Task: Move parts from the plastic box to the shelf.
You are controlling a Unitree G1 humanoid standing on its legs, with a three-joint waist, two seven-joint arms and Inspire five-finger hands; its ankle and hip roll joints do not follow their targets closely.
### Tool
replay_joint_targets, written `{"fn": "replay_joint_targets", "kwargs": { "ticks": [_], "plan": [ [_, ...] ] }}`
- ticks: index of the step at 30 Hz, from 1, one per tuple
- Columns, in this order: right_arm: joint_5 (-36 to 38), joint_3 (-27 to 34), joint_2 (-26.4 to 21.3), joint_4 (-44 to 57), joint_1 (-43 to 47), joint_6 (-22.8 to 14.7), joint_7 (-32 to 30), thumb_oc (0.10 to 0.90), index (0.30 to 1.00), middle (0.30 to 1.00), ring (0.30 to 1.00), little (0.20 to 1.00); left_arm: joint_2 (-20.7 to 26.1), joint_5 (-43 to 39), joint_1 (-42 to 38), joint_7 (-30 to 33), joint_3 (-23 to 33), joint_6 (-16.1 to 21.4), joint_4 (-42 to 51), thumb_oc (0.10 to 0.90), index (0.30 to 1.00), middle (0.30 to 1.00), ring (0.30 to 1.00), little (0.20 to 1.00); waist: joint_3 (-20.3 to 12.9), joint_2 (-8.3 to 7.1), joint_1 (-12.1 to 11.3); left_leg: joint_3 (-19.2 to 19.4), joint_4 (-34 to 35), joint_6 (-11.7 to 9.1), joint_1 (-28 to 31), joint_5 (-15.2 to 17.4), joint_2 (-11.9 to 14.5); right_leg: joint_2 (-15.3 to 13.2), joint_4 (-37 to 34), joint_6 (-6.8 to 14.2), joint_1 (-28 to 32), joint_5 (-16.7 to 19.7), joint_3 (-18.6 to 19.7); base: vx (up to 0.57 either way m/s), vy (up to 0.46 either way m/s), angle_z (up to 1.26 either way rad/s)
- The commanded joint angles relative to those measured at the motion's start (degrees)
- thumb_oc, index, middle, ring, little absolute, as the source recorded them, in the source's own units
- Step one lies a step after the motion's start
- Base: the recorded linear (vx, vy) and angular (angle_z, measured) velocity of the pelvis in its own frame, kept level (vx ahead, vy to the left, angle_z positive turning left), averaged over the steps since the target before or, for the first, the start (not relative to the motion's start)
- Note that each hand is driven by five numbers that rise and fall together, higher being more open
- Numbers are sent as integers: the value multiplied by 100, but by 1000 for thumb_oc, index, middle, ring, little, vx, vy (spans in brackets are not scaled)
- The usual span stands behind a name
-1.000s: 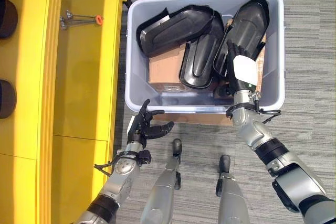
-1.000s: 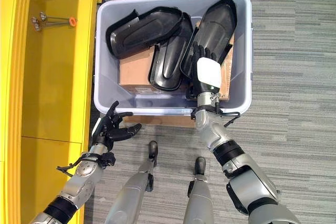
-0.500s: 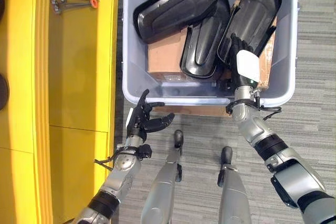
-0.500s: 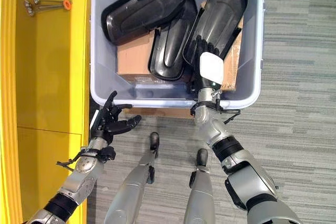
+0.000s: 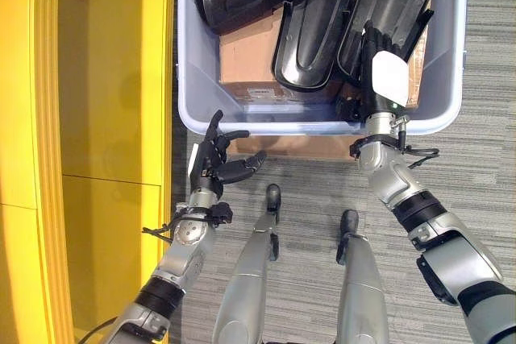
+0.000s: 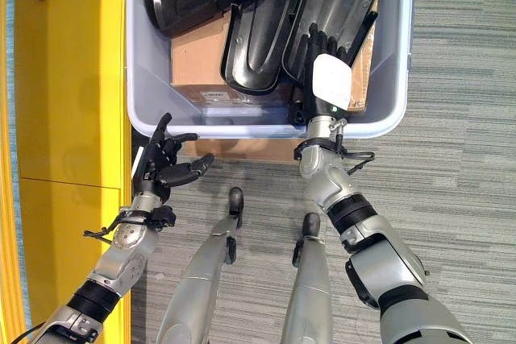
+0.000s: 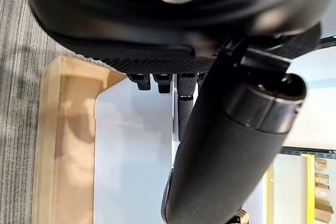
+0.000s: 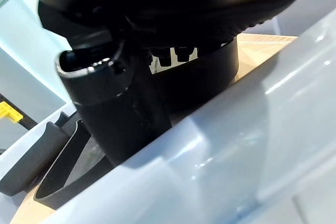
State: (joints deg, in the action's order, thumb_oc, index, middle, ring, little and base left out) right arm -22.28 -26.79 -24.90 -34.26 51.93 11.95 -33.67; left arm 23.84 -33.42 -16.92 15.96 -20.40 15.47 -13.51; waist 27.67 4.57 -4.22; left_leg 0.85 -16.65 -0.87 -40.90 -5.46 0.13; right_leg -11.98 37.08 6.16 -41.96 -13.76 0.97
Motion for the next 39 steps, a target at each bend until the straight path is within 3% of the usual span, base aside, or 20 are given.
{"fn": "replay_joint_targets", "kwargs": {
  "ticks": [1,8,9,11,25,39],
  "plan": [
    [5,35,-105,115,657,-242,-389,900,1000,1000,1000,1000,169,4,426,74,-49,35,314,900,1000,1000,1000,1000,108,17,-22,-381,-1239,-127,-213,1191,339,-195,-673,8,298,599,32,-34,-33,7],
    [60,8,-140,11,781,-239,-415,900,1000,1000,1000,1000,181,7,414,125,-4,32,347,900,1000,1000,1000,1000,127,52,-10,-421,-1461,-125,-461,1235,316,-196,-335,-32,13,498,62,-20,-7,4],
    [76,-1,-144,-7,795,-246,-411,653,654,654,654,654,178,3,415,134,1,32,349,900,1000,1000,1000,1000,127,58,-16,-428,-1485,-120,-487,1240,306,-189,-303,-37,-15,487,65,0,0,0],
    [82,-13,-141,-35,814,-242,-410,400,300,300,300,300,180,-14,424,137,6,30,384,900,1000,1000,1000,1000,125,72,-24,-436,-1519,-117,-530,1245,308,-199,-242,-49,-55,459,48,0,0,0],
    [-44,-84,-166,-23,719,-223,-320,400,300,300,300,300,210,24,445,129,1,23,346,900,1000,1000,1000,1000,91,29,-17,-473,-1446,-137,-454,1199,320,-183,-208,-67,-9,432,12,0,0,0],
    [-164,-43,-192,217,379,-234,-253,400,300,300,300,300,185,26,481,97,11,-22,173,900,1000,1000,1000,1000,-41,-81,-35,-524,-1169,-195,50,1131,350,-201,-383,-48,592,396,-158,2,-3,1]
  ]
}}
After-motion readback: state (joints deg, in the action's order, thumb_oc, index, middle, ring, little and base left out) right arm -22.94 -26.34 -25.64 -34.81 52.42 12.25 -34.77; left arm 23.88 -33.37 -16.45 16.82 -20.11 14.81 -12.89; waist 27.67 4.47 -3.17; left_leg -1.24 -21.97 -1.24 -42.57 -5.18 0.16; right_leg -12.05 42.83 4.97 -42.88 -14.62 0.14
